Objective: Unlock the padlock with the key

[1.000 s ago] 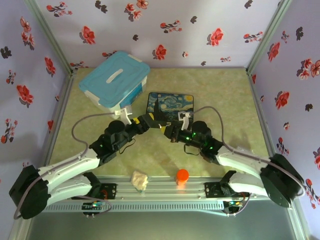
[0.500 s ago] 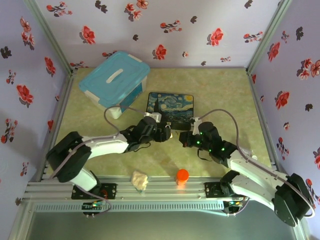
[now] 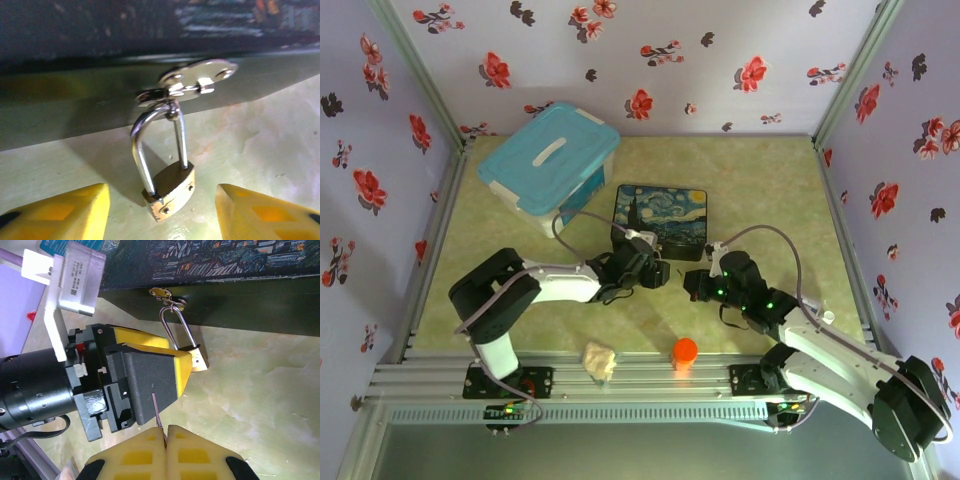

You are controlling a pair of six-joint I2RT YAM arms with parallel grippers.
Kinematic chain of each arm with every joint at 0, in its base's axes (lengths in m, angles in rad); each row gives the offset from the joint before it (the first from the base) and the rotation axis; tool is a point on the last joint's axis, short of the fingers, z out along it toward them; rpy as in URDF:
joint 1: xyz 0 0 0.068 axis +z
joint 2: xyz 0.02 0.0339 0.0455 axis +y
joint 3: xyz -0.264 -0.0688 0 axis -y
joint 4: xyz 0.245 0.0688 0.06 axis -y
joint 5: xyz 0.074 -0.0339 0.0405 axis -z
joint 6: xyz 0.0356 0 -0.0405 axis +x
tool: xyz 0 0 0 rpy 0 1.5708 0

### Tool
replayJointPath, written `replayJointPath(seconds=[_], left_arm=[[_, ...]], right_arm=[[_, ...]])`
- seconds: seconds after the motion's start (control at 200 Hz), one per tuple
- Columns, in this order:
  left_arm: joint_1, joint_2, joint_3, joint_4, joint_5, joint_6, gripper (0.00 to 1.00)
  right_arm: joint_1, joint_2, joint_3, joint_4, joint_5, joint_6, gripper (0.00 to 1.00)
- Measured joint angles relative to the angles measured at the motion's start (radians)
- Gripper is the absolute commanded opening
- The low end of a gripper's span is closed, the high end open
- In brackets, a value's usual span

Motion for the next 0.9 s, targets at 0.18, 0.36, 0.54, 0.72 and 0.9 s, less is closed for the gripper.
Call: replayJointPath(seconds=[0.18, 0.36, 0.54, 0.72, 0.9], left_arm=[[0.0, 0.042, 0.013, 0.023, -0.01, -0.003, 0.47], [-0.001, 0.069, 0.013, 0.066, -0.009, -0.01, 0.41], [-0.002, 0.089, 0.013, 0.111, -0.003, -0.032, 0.33], [-0.004, 0.094, 0.013, 0.139, 0.002, -0.067, 0.18], [-0.003, 0.094, -0.003, 0.193, 0.029, -0.136, 0.08]], right_arm=[[0.0, -0.006, -0.017, 0.002, 0.0, 0.0, 0.0], [0.0, -0.006, -0.047, 0.023, 0.0, 0.002, 0.0], [0.0, -0.006, -0.079, 0.043, 0.0, 0.012, 0.0], [0.0, 0.002, -0.093, 0.101, 0.0, 0.039, 0.0], [-0.014, 0.086, -0.123, 0.229, -0.028, 0.112, 0.0]])
